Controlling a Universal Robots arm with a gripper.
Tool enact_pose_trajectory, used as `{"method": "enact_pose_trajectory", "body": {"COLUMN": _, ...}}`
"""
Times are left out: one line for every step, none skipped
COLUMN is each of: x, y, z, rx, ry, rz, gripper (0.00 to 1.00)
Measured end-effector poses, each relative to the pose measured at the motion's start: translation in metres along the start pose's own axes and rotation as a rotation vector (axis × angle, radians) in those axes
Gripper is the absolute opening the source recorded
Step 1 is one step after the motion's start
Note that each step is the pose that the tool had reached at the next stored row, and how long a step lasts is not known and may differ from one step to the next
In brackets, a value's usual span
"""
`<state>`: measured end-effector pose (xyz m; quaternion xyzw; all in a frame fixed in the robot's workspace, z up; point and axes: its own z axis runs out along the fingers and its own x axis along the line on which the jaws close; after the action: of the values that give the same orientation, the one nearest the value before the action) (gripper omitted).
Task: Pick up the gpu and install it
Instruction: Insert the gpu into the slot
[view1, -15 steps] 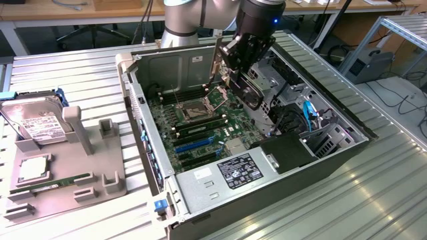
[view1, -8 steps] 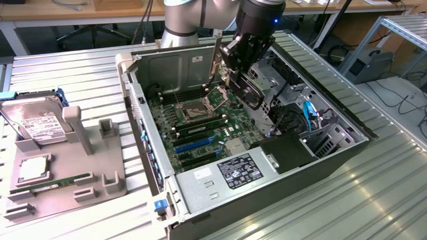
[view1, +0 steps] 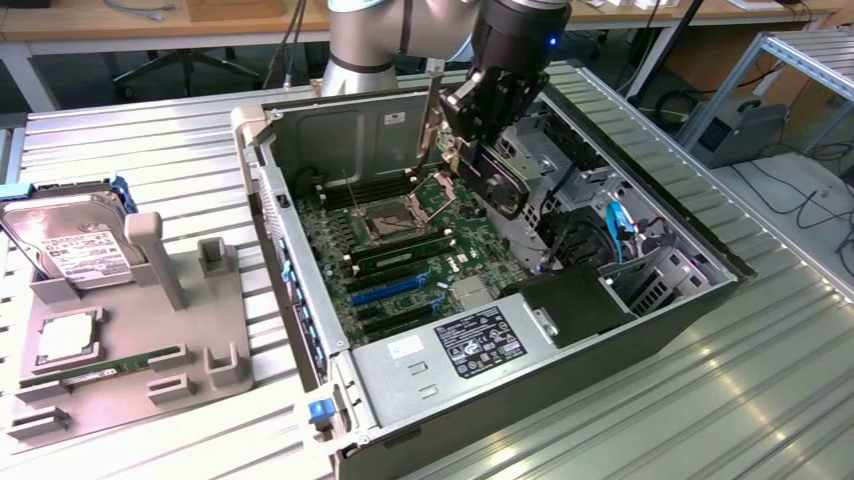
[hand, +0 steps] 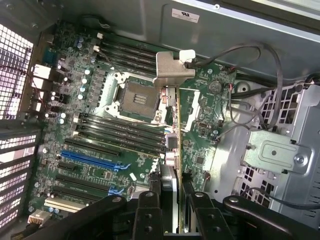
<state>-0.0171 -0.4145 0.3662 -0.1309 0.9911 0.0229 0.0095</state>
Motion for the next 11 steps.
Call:
{"method": "enact_pose_trajectory", "body": {"x": 0.0, "y": 0.0, "z": 0.0, "rx": -0.0001, "ry": 0.0001, "rz": -0.003, "gripper": 0.27}}
{"method": "enact_pose_trajectory", "body": {"x": 0.0, "y": 0.0, "z": 0.0, "rx": -0.0002, "ry": 0.0002, "rz": -0.006, "gripper": 0.27}}
{"method": "enact_pose_trajectory", "body": {"x": 0.0, "y": 0.0, "z": 0.0, "rx": -0.0002, "ry": 0.0004, "rz": -0.008, "gripper": 0.27}}
{"method": "enact_pose_trajectory", "body": {"x": 0.0, "y": 0.0, "z": 0.0, "rx": -0.0002, "ry": 0.0004, "rz": -0.011, "gripper": 0.27}}
{"method": "enact_pose_trajectory", "body": {"x": 0.0, "y": 0.0, "z": 0.0, "rx": -0.0003, "ry": 0.0005, "rz": -0.013, "gripper": 0.27}}
{"method": "enact_pose_trajectory", "body": {"x": 0.0, "y": 0.0, "z": 0.0, "rx": -0.0004, "ry": 0.0007, "rz": -0.016, "gripper": 0.27}}
{"method": "enact_pose_trajectory", "body": {"x": 0.0, "y": 0.0, "z": 0.0, "rx": -0.0005, "ry": 0.0008, "rz": -0.019, "gripper": 0.27}}
{"method": "enact_pose_trajectory", "body": {"x": 0.0, "y": 0.0, "z": 0.0, "rx": -0.0005, "ry": 0.0009, "rz": -0.021, "gripper": 0.27}}
{"method": "enact_pose_trajectory", "body": {"x": 0.0, "y": 0.0, "z": 0.0, "rx": -0.0006, "ry": 0.001, "rz": -0.024, "gripper": 0.27}}
{"method": "enact_pose_trajectory", "body": {"x": 0.0, "y": 0.0, "z": 0.0, "rx": -0.0006, "ry": 0.0011, "rz": -0.026, "gripper": 0.27}}
{"method": "enact_pose_trajectory", "body": {"x": 0.0, "y": 0.0, "z": 0.0, "rx": -0.0007, "ry": 0.0013, "rz": -0.029, "gripper": 0.27}}
